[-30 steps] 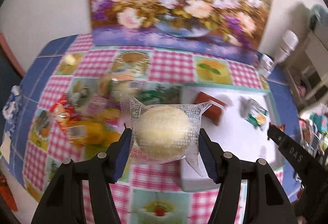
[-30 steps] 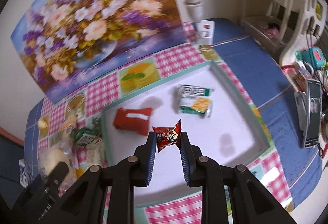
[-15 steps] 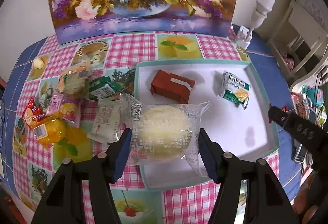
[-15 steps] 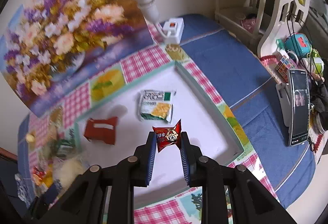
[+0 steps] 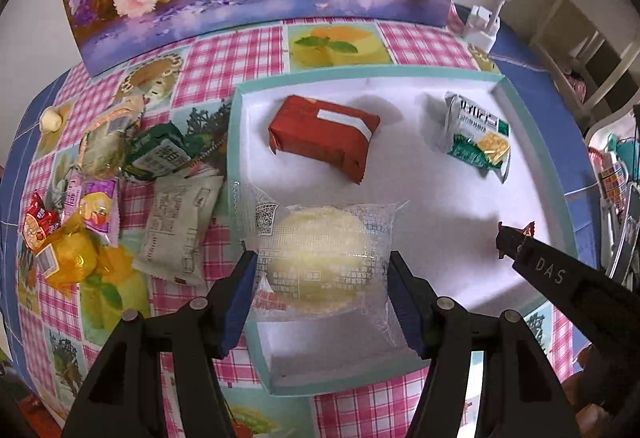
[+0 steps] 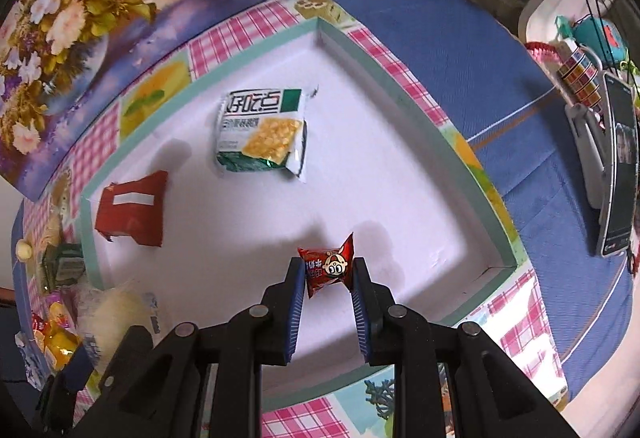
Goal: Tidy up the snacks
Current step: 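Carry the bun and red candy over the white tray, lower the bun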
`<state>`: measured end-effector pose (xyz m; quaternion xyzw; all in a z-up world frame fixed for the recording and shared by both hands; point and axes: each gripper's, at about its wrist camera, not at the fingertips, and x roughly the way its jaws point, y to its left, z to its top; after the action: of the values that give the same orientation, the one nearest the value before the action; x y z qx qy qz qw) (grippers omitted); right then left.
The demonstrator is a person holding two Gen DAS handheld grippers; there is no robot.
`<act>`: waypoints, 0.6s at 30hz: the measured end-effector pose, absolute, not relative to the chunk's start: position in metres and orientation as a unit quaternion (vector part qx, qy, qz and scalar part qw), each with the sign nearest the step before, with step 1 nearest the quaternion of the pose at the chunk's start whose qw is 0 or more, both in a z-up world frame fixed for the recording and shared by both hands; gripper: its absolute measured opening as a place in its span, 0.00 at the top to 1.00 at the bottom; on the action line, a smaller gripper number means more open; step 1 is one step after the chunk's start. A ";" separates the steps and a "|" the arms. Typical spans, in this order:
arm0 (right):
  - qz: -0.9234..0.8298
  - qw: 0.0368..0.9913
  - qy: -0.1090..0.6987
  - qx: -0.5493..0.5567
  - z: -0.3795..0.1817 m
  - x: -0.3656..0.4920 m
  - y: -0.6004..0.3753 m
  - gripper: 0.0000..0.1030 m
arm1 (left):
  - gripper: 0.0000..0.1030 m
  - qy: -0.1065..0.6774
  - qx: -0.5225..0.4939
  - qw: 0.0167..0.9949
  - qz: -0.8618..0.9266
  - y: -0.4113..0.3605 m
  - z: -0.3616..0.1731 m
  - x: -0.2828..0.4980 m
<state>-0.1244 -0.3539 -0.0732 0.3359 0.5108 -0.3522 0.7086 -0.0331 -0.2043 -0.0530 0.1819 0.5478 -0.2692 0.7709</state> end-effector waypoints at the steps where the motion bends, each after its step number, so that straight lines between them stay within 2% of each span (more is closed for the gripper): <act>1: -0.353 0.707 0.512 0.336 -0.074 -0.125 -0.354 0.76 | 0.36 0.549 0.184 0.769 -0.270 -0.205 -0.054 -0.034; 6: -0.353 0.707 0.512 0.338 -0.076 -0.126 -0.354 0.75 | 0.34 0.551 0.193 0.763 -0.276 -0.210 -0.056 -0.037; 10: -0.351 0.706 0.513 0.340 -0.076 -0.124 -0.354 0.74 | 0.26 0.541 0.196 0.768 -0.282 -0.210 -0.050 -0.039; 18: -0.354 0.705 0.514 0.337 -0.072 -0.123 -0.355 0.72 | 0.26 0.538 0.189 0.776 -0.271 -0.205 -0.042 -0.035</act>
<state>-0.1231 -0.3546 -0.0723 0.3365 0.5137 -0.3543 0.7052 -0.0348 -0.2050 -0.0419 0.1891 0.5380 -0.2708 0.7756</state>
